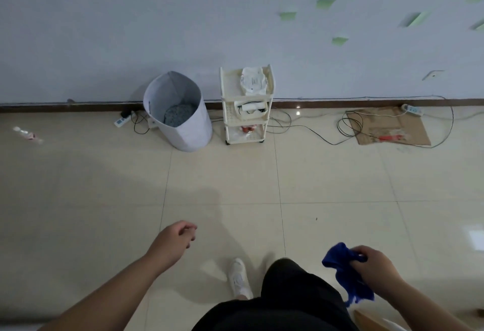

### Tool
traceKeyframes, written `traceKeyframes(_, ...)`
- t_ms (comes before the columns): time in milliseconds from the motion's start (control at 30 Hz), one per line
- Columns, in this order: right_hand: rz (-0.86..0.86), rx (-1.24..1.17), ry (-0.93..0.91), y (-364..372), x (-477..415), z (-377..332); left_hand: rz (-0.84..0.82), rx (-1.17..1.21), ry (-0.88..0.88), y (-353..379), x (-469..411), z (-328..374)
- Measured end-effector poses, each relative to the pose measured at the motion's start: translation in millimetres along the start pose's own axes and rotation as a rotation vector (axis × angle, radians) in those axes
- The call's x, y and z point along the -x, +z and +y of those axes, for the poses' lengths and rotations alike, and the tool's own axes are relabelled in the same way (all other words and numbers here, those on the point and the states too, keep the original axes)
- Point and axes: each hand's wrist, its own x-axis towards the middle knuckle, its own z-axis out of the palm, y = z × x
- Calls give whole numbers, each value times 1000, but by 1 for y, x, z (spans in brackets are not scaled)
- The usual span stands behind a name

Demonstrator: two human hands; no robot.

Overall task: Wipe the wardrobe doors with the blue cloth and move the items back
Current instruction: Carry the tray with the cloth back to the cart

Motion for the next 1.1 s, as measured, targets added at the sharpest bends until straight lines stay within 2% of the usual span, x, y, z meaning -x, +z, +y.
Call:
traceKeyframes(167, -64, 5, 86, -19, -53, -31, 24, -1, 42, -33, -86, 80)
traceKeyframes(367, -84, -8, 20, -72, -144, -128, -3, 19, -1, -48, -154, 144)
traceKeyframes(567, -88, 29, -152, -150, -220, -273, -32, 13, -91, -65, -182, 160)
traceKeyframes(733, -73, 38, -267, -183, -274, -387, -46, 13, -167, -94, -220, 160)
traceKeyframes(1100, -61, 5, -193, -161, -364, -553, -54, 12, -181, -199, -392, 201)
